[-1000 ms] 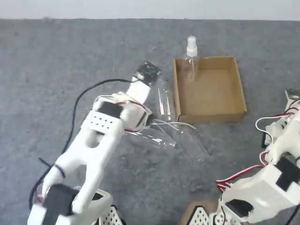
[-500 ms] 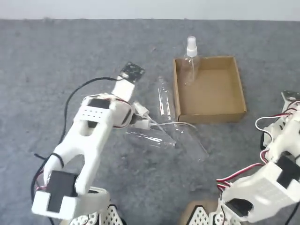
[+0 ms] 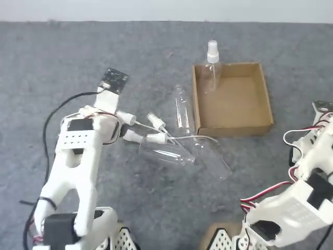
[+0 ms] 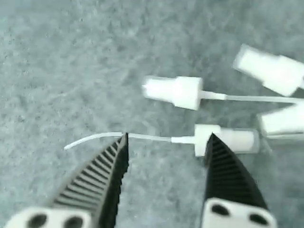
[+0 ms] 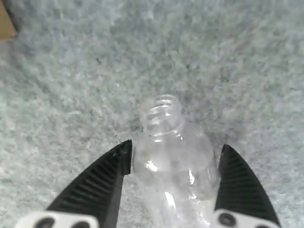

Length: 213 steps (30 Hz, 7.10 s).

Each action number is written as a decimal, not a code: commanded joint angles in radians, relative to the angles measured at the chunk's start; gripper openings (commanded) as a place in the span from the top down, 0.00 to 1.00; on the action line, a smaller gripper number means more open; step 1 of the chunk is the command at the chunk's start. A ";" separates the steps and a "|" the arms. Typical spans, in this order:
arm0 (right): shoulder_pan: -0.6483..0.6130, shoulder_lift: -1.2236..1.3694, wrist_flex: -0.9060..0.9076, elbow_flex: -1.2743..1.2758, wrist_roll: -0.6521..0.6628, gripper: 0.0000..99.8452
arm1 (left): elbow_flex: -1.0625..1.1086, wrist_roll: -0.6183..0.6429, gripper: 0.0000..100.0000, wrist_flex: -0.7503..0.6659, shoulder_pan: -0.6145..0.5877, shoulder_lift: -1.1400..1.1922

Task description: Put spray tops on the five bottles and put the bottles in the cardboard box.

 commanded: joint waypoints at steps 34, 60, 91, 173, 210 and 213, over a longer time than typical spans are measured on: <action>0.010 -0.016 -0.001 -0.052 0.003 0.76 | 0.082 -0.032 0.79 0.021 -0.028 0.054; 0.021 -0.016 -0.001 -0.018 0.043 0.76 | -0.079 -0.236 0.79 0.405 0.138 -0.063; 0.025 -0.016 -0.001 -0.014 0.075 0.76 | -0.211 -0.267 0.99 0.322 0.081 0.296; 0.087 -0.134 0.094 -0.075 0.361 0.98 | 0.097 0.267 0.98 0.072 0.281 0.018; 0.139 -0.217 0.096 -0.068 0.351 0.98 | -0.266 0.146 0.86 0.242 0.146 0.222; 0.136 -0.217 0.096 -0.068 0.351 0.98 | -0.272 0.147 0.86 0.311 0.169 0.138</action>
